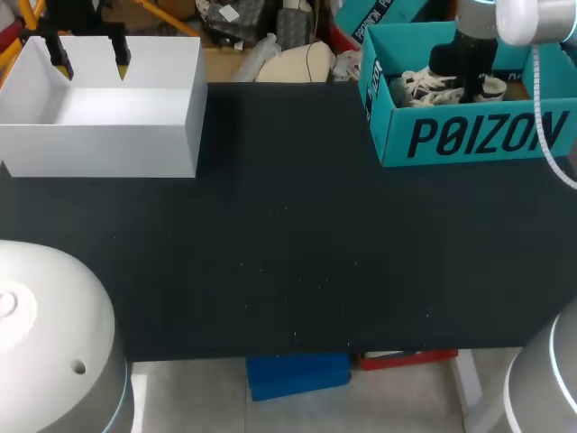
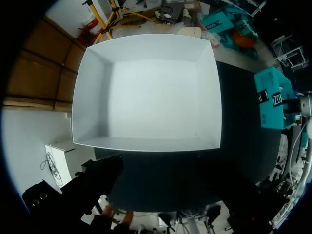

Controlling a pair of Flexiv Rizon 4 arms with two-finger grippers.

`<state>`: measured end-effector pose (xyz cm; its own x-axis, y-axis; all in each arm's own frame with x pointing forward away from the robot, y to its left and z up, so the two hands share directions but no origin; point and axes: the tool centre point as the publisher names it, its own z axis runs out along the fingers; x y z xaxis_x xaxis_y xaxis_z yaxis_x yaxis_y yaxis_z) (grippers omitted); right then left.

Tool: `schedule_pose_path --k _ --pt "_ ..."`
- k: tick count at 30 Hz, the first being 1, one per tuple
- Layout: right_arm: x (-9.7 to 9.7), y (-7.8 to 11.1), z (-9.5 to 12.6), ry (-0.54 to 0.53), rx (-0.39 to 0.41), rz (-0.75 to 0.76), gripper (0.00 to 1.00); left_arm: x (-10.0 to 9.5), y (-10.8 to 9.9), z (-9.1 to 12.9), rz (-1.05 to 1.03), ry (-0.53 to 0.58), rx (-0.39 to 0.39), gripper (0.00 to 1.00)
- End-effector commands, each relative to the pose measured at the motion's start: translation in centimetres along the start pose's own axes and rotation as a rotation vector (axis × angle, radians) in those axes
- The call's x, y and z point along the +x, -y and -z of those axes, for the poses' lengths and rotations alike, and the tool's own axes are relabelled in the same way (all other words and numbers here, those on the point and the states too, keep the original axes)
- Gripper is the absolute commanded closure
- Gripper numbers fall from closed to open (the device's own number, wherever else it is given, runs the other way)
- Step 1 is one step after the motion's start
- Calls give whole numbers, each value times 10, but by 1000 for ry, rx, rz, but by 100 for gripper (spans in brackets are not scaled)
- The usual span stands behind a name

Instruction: Take the shoe out of the shoebox, open the shoe tongue, remove and reinsert the insole, then place the shoe into the shoebox

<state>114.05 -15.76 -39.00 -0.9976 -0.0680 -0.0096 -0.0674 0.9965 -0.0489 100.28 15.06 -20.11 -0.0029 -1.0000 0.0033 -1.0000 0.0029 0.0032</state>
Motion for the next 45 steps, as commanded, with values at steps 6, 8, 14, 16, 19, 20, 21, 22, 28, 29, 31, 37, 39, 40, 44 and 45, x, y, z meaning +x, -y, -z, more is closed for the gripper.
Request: schedule_pose_path --k 6,8,14,16,19,20,21,22,28,29,31,37,39,40,44,45 --pt "-12 -4 -21 -21 7 -19 73 0 -1 1 2 2 -1 0" --pt "-11 -4 -23 -28 11 -21 75 0 -1 1 2 2 -1 0" --pt "-7 -3 -21 -49 17 -22 100 0 -1 1 2 2 -1 0" --pt "-5 -1 -15 -52 17 -25 100 0 -1 1 2 2 -1 0" --pt "-2 2 0 -58 25 -29 100 0 -1 1 2 2 -1 0" --pt "-1 4 7 -59 26 -30 100 0 -1 1 2 2 -1 0" --pt "-1 5 14 -58 29 -29 100 0 -1 1 2 2 -1 0" --pt "-1 5 21 -57 31 -29 100 0 -1 1 2 2 -1 0" --pt "2 7 71 -43 65 -33 100 0 -1 1 2 2 -1 0" --pt "2 7 80 -37 76 -38 100 0 -1 1 2 2 -1 0" --pt "2 6 98 -28 81 -48 100 0 -1 1 2 2 -1 0" --pt "2 -3 149 15 126 -59 100 0 -1 1 2 2 -1 0" --pt "5 -7 165 21 134 -59 100 0 -1 1 2 2 -1 0" --pt "7 -9 172 22 138 -60 100 0 -1 1 2 2 -1 0" --pt "18 -14 197 33 162 -60 100 0 -1 1 2 2 -1 0" --pt "22 -16 203 32 169 -63 100 0 -1 1 2 2 -1 0"
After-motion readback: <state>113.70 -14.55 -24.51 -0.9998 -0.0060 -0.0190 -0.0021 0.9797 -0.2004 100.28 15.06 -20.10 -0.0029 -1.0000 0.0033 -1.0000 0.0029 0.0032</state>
